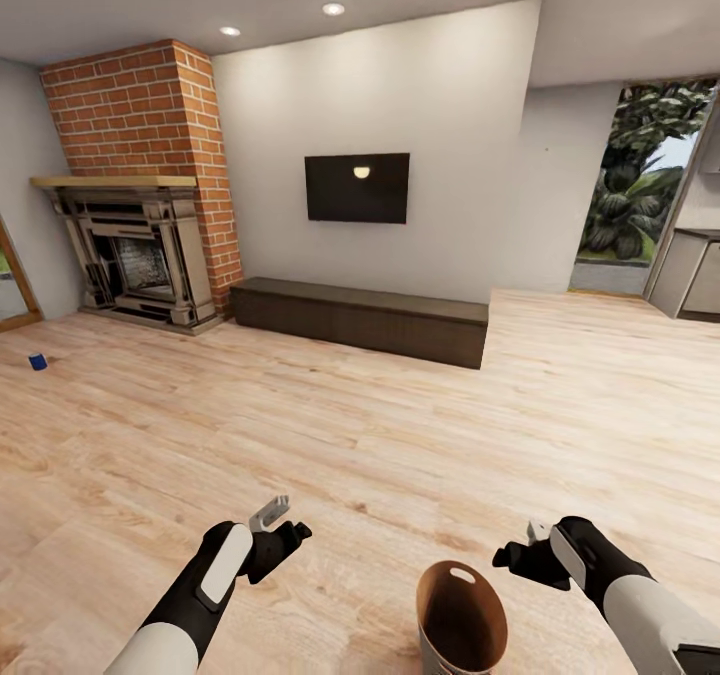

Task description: Put the three can of soda from the living room inside the tash can in the kitchen.

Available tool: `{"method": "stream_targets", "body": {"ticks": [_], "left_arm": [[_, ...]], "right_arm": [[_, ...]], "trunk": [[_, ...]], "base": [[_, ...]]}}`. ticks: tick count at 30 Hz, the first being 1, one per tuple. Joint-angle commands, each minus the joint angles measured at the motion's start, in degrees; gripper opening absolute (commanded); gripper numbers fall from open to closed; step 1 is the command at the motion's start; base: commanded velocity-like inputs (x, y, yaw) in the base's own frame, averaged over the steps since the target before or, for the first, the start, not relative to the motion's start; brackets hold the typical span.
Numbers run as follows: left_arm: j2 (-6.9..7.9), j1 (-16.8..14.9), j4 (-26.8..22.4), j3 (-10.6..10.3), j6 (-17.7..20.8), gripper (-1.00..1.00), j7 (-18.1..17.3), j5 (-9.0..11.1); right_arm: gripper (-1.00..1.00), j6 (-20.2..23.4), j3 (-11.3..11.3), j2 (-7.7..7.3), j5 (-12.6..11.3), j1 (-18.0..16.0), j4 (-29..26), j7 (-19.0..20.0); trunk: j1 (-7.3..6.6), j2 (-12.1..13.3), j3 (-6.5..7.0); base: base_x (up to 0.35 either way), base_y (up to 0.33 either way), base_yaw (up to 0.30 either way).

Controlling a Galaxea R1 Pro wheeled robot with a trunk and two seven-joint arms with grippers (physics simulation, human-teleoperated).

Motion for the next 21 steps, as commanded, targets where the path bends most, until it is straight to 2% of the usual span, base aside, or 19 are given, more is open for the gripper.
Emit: {"method": "stream_targets", "body": {"ticks": [1, 21], "left_arm": [[0.00, 0.0, 0.0, 0.0, 0.0, 1.00, 0.0, 0.0], [-0.01, 0.0, 0.1, 0.0, 0.0, 1.00, 0.1, -0.1]], "right_arm": [[1.00, 0.0, 0.0, -0.01, 0.0, 0.0, 0.0, 0.0], [1.00, 0.0, -0.1, -0.07, 0.0, -0.1, 0.0, 0.0]], "trunk": [[0.23, -0.4, -0.18], [4.62, -8.4, -3.77]], "base": [[0.000, 0.000, 0.000], [0.000, 0.000, 0.000]]}}
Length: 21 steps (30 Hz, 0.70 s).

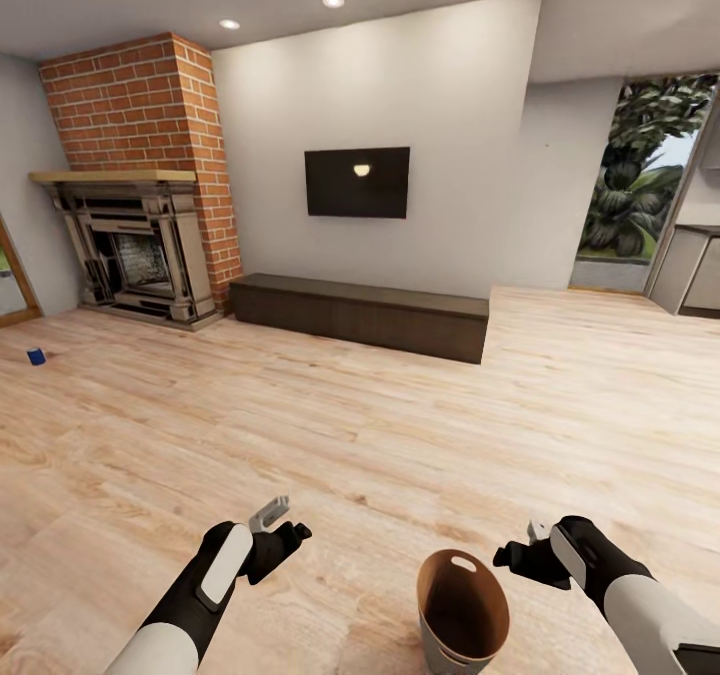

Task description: Put the three can of soda from the living room inside the tash can in the kitchen.

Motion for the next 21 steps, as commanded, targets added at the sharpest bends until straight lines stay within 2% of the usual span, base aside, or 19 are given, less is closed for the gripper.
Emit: {"method": "stream_targets", "body": {"ticks": [1, 5, 13, 21], "left_arm": [[0.00, 0.0, 0.0, 0.0, 0.0, 1.00, 0.0, 0.0], [0.00, 0.0, 0.0, 0.0, 0.0, 1.00, 0.0, 0.0], [0.00, 0.0, 0.0, 0.0, 0.0, 1.00, 0.0, 0.0], [0.00, 0.0, 0.1, 0.0, 0.0, 1.00, 0.0, 0.0]], "right_arm": [[1.00, 0.0, 0.0, 0.00, 0.0, 0.0, 0.0, 0.0], [1.00, 0.2, 0.0, 0.00, 0.0, -0.5, 0.0, -0.3], [1.00, 4.4, 0.0, 0.07, -0.2, -5.2, 0.9, -3.3], [1.00, 5.8, 0.0, 0.15, -0.3, -6.5, 1.5, -4.0]], "trunk": [[0.23, -0.4, -0.18], [1.10, -2.0, -0.90], [2.86, -5.2, -2.34], [4.62, -8.4, -3.77]], "base": [[0.000, 0.000, 0.000], [0.000, 0.000, 0.000], [0.000, 0.000, 0.000], [0.000, 0.000, 0.000]]}}
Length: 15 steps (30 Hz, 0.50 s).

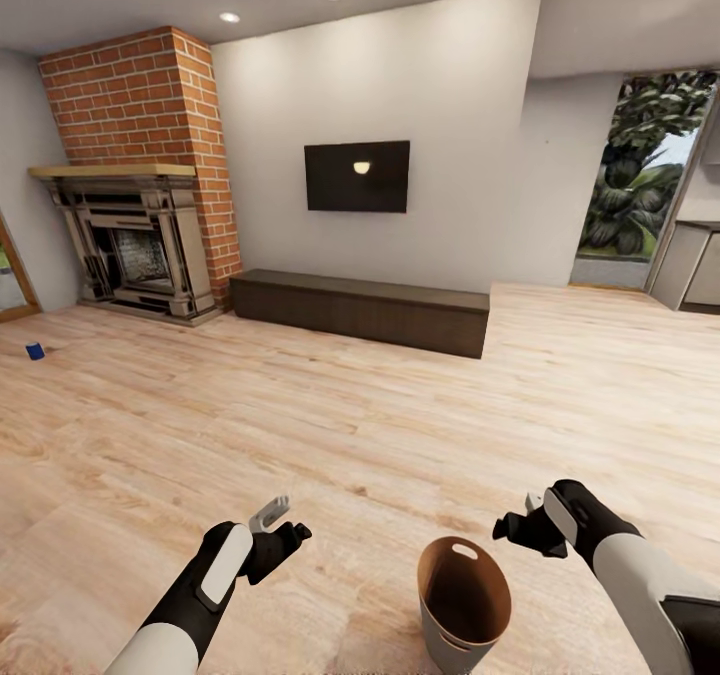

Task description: Put the three can of soda from the living room inside the tash can in the kitchen.

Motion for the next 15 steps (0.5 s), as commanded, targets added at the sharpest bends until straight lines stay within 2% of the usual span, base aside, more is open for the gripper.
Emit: {"method": "stream_targets", "body": {"ticks": [1, 15], "left_arm": [[0.00, 0.0, 0.0, 0.0, 0.0, 1.00, 0.0, 0.0], [0.08, 0.0, 0.0, 0.0, 0.0, 1.00, 0.0, 0.0]], "right_arm": [[1.00, 0.1, 0.0, -0.01, 0.0, -0.1, 0.0, 0.0], [1.00, 0.3, 0.0, -0.06, -0.1, -0.3, 0.1, -0.1]], "trunk": [[0.23, -0.4, -0.18], [3.30, -6.0, -2.70]], "base": [[0.000, 0.000, 0.000], [0.000, 0.000, 0.000]]}}
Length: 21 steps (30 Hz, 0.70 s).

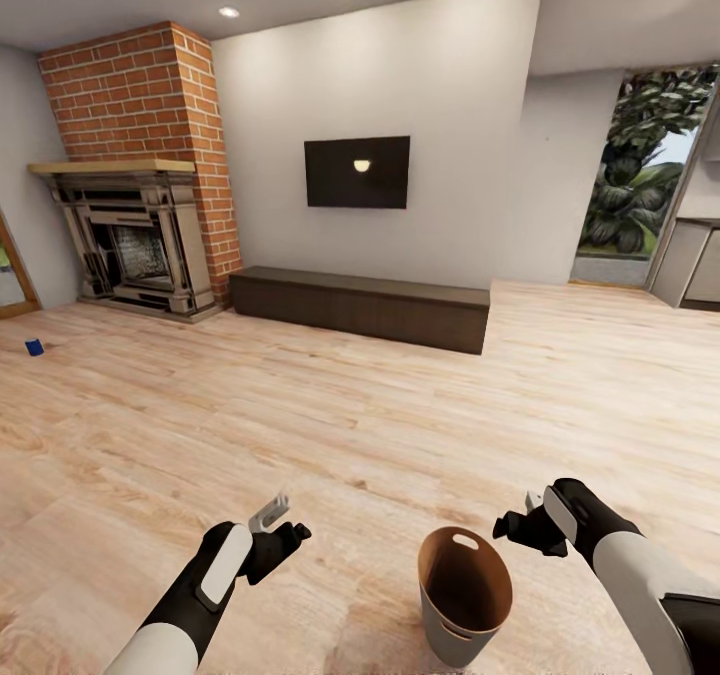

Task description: Put the three can of soda from the living room inside the tash can in the kitchen.

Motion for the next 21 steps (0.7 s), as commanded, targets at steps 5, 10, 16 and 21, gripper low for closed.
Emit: {"method": "stream_targets", "body": {"ticks": [5, 10, 16, 21], "left_arm": [[0.00, 0.0, 0.0, 0.0, 0.0, 1.00, 0.0, 0.0], [0.01, 0.0, 0.0, 0.0, 0.0, 1.00, 0.0, -0.1], [0.01, 0.0, 0.0, 0.0, 0.0, 1.00, 0.0, -0.1], [0.01, 0.0, 0.0, 0.0, 0.0, 1.00, 0.0, -0.1]], "right_arm": [[1.00, 0.0, 0.0, 0.00, 0.0, 0.0, 0.0, 0.0], [1.00, 0.0, 0.0, 0.00, 0.0, 0.0, 0.0, 0.0], [1.00, 0.0, 0.0, 0.00, 0.0, 0.0, 0.0, 0.0], [1.00, 0.0, 0.0, 0.00, 0.0, 0.0, 0.0, 0.0]], "trunk": [[1.10, -2.0, -0.90], [2.20, -4.0, -1.80], [3.52, -6.4, -2.88], [4.62, -8.4, -3.77]], "base": [[0.000, 0.000, 0.000], [0.000, 0.000, 0.000], [0.000, 0.000, 0.000], [0.000, 0.000, 0.000]]}}
